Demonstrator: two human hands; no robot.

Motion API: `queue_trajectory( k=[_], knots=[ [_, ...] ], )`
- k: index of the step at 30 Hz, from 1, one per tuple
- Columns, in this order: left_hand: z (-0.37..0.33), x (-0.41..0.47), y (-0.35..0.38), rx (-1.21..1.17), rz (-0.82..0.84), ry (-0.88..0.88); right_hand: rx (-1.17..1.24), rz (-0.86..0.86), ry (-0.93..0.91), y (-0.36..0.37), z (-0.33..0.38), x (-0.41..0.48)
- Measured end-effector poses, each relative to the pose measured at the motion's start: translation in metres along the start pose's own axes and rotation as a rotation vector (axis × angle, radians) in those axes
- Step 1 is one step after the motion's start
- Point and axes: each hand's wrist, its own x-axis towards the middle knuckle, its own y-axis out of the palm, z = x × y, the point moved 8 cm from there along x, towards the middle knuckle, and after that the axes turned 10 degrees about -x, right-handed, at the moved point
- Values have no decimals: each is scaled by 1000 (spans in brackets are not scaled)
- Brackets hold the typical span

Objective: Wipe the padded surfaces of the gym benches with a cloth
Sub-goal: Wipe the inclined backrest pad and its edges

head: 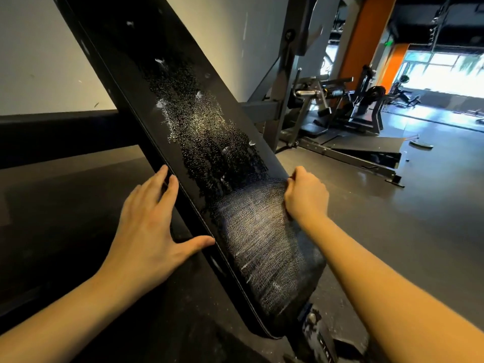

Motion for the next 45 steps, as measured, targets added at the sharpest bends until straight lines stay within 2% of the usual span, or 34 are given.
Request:
queue_trajectory(
  k=[2, 5, 7, 9, 12, 14, 16, 19, 21, 23, 28, 30, 32, 33, 36, 37, 38, 39, 42, 43, 45],
  knots=[
    [0, 0, 2, -2, -14, 0, 133, -21, -95, -17, 38, -31],
    [2, 1, 4, -8, -24, -6, 268, -77, -475, -48, 107, -95],
    [2, 1, 3, -21, -31, -15, 271, -129, -644, -53, 117, -112],
    [2, 0, 3, -32, -25, -20, 179, -145, -548, -41, 90, -82],
    [2, -1, 4, -29, -17, -22, -43, -14, -177, -3, 9, -5],
    [2, 0, 5, -35, -11, -26, -41, 4, -53, -1, -12, 6],
    [2, 0, 4, -43, -20, -32, 61, -11, -104, -9, 18, -23],
    [2, 1, 5, -19, -36, -22, 276, -49, -462, -44, 97, -109],
    [4, 1, 5, -11, -36, -20, 288, -76, -613, -52, 111, -138],
    [4, -1, 5, -11, -24, -27, 275, -87, -498, -40, 81, -117],
    [4, -4, 7, -44, -14, -39, -34, 99, 118, 20, -75, -55],
    [3, -4, 8, -57, -13, -43, -50, 119, 227, 24, -92, -65],
    [1, -3, 7, -71, -22, -46, -4, 85, 201, 14, -67, -81],
    [1, -3, 7, -71, -24, -45, 56, 54, 121, 5, -45, -91],
    [1, -4, 6, -78, -23, -57, 295, -4, -301, -24, 16, -139],
    [1, -4, 5, -79, -22, -58, 311, -13, -394, -26, 18, -148],
    [1, -4, 5, -77, -19, -56, 296, -23, -413, -22, 6, -146],
    [1, -4, 5, -79, -14, -58, 248, -27, -339, -13, -16, -134],
    [-1, -3, 5, -104, -3, -75, 36, 77, 87, 15, -91, -91],
    [-2, -3, 5, -110, -3, -80, -1, 78, 149, 17, -97, -87],
    [-1, -3, 6, -119, -5, -89, 49, 47, 95, 7, -63, -97]
  ],
)
